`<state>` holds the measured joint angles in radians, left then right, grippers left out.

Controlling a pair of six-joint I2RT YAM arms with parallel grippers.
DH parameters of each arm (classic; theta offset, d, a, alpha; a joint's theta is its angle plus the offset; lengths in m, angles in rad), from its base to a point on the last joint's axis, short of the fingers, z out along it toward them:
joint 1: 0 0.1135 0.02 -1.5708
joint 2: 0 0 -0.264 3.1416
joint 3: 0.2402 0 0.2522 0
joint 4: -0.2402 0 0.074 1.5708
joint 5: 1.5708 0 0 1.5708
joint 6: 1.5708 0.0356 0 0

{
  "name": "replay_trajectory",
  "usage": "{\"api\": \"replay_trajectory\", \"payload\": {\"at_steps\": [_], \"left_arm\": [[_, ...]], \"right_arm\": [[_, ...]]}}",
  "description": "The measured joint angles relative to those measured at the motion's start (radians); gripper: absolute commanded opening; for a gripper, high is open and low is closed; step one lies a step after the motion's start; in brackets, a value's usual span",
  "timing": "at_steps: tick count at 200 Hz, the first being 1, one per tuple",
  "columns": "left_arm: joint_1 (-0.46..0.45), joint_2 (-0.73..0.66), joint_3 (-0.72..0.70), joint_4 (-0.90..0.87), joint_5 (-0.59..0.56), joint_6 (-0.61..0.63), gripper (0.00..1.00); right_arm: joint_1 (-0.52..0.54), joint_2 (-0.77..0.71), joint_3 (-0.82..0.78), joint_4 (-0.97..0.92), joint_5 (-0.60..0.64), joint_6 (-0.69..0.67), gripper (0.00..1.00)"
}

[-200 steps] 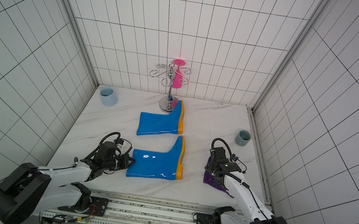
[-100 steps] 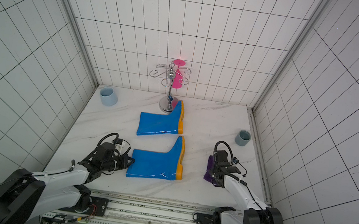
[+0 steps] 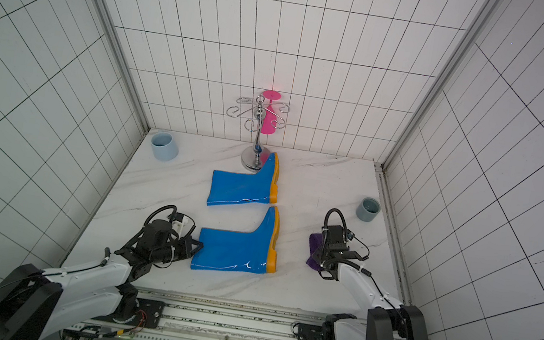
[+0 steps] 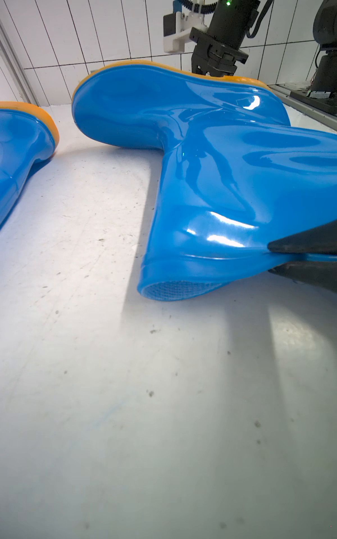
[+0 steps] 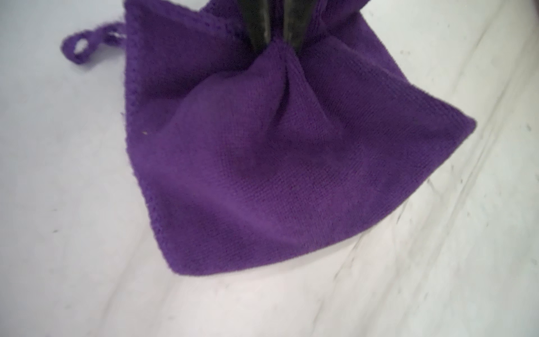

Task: Wipe the rubber boots with a cloth
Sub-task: Pick up the cleaning item at the center of the board.

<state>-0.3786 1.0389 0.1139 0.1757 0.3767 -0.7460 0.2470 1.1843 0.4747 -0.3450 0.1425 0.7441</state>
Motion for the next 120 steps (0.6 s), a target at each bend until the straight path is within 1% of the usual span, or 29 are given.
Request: {"api": "replay_trajectory", "payload": {"at_steps": [22, 47, 76, 120], "left_arm": [[0.0, -0.01, -0.003, 0.005, 0.0, -0.003, 0.0], [0.0, -0.035, -0.011, 0.004, 0.0, -0.003, 0.0], [-0.002, -0.074, -0.019, -0.015, -0.001, -0.003, 0.0], [-0.004, -0.09, -0.02, -0.025, -0.001, -0.003, 0.0]], "right_arm": [[0.078, -0.016, 0.043, -0.078, -0.021, -0.053, 0.0], [0.178, -0.026, 0.155, -0.152, -0.032, -0.092, 0.0], [0.299, -0.026, 0.285, -0.201, -0.026, -0.105, 0.0], [0.458, -0.024, 0.389, -0.266, 0.004, -0.105, 0.0]]}}
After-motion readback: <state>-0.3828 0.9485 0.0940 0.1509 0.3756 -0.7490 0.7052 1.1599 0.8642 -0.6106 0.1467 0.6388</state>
